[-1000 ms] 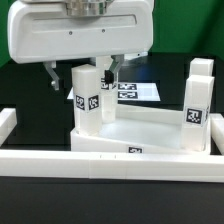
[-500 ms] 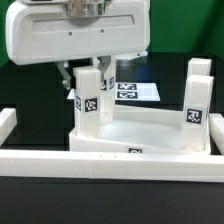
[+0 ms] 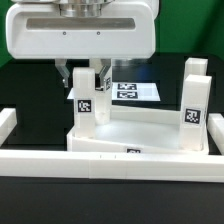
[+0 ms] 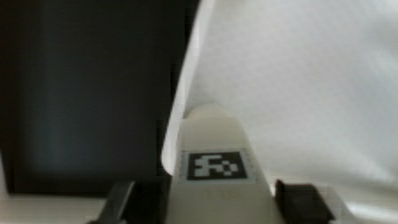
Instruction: Assemble desk
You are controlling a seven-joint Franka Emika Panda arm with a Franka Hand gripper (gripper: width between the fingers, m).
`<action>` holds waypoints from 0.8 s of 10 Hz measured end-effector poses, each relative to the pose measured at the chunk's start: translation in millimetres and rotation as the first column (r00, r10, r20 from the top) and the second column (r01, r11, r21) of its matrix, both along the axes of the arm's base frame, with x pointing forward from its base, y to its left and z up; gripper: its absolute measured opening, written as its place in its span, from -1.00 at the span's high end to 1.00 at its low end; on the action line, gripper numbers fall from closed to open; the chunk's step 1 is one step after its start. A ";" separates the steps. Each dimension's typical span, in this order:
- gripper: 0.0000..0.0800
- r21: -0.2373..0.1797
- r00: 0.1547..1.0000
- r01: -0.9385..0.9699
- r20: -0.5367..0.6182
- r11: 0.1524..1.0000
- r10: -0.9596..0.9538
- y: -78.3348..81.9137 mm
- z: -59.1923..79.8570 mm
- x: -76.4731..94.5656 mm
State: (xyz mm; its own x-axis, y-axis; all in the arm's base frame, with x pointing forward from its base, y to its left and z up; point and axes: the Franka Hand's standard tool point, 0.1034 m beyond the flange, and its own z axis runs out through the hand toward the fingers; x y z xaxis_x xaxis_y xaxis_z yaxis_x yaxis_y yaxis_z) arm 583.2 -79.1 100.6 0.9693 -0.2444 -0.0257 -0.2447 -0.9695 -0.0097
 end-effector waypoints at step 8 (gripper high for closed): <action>-0.01 0.018 0.844 0.536 -0.008 0.844 -0.536 5.6 -0.2 2.1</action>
Offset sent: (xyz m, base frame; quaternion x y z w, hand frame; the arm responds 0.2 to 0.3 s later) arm -0.0023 0.0042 -0.0052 0.0072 -0.0069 0.2515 0.9678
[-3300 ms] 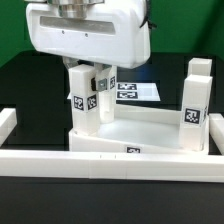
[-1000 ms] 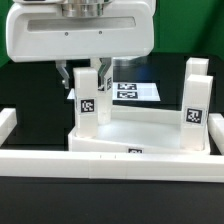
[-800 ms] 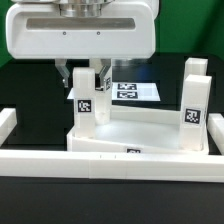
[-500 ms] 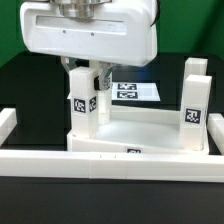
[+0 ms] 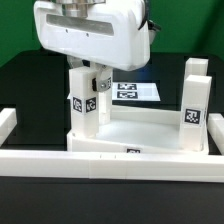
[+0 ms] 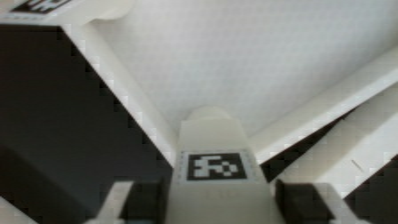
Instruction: Assemble desk
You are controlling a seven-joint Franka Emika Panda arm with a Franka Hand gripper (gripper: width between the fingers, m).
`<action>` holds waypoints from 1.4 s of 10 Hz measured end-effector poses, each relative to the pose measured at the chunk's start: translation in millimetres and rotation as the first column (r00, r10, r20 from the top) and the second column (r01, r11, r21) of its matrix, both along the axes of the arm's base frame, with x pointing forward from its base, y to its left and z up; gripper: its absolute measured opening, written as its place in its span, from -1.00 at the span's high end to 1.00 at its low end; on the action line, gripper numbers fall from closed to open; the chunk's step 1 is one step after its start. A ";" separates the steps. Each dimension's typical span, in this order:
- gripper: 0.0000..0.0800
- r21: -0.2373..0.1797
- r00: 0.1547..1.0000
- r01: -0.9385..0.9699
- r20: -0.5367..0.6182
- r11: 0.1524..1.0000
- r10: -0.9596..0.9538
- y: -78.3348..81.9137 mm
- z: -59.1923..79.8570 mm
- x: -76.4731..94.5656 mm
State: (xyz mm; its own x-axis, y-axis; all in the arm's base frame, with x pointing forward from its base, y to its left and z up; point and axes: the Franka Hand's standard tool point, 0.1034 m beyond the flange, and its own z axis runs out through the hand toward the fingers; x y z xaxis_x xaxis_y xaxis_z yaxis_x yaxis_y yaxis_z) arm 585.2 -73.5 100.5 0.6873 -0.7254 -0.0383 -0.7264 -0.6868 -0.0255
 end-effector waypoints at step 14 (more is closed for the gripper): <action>-0.62 -0.072 0.202 -0.978 -0.051 0.198 0.978 -3.6 5.6 9.9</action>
Offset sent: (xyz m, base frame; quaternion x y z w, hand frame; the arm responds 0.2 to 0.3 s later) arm 0.0000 0.0000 0.0000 0.0000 0.0000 -0.1938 0.9810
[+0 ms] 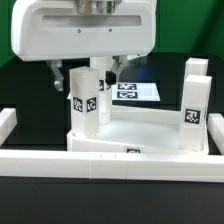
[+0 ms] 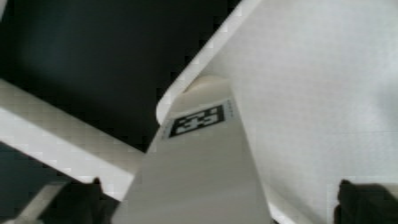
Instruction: Assemble desk
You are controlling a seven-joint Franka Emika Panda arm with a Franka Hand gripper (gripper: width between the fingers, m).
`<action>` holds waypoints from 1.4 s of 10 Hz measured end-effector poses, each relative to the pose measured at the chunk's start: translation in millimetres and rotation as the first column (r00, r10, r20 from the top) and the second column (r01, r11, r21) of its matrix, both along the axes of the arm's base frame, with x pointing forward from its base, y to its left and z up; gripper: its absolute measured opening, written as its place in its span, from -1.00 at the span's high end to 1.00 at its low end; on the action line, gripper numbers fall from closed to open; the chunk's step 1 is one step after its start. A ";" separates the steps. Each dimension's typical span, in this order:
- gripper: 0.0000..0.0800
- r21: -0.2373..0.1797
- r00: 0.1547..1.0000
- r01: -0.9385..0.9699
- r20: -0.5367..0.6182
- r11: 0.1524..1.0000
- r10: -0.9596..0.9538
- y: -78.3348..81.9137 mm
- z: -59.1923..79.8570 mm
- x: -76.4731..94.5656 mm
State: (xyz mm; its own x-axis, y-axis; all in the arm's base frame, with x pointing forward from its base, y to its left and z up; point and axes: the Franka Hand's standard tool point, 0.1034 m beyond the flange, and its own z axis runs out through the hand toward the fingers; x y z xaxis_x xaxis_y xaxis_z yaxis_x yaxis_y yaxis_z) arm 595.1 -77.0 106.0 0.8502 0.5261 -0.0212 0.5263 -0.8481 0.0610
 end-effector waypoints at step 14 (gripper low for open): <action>0.28 0.048 0.772 0.635 -0.065 0.771 -0.632 -5.7 -1.2 0.9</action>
Offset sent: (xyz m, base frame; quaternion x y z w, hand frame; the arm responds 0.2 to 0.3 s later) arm 0.0000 0.0000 0.0000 0.0000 0.0000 0.0000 1.0000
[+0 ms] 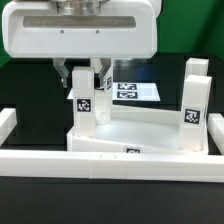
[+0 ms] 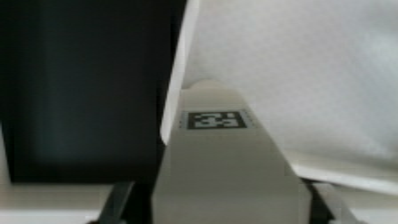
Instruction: Assemble desk
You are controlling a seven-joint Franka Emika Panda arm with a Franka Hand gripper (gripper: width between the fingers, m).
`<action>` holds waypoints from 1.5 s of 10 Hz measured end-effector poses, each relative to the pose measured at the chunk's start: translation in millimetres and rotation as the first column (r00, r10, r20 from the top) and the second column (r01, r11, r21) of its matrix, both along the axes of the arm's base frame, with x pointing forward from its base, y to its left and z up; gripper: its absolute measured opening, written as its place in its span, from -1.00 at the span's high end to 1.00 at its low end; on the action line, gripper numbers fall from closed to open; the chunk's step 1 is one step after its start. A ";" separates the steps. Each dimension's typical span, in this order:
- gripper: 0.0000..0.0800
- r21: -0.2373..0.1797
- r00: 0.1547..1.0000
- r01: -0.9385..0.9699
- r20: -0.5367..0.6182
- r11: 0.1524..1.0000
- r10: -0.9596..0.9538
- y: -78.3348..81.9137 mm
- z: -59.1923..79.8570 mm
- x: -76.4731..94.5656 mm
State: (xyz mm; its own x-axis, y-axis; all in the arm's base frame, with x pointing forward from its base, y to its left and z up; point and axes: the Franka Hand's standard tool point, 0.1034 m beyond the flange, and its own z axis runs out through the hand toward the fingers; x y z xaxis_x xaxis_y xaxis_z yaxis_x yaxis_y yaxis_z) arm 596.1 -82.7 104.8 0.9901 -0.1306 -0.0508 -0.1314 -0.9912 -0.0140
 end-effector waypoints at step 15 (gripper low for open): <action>-0.57 -0.008 0.879 0.476 -0.032 0.879 -0.476 22.6 18.9 -9.7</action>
Offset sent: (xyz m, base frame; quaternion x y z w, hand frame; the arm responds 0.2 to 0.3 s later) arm 0.0000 0.0000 0.0000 0.0000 0.0000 0.1938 0.9810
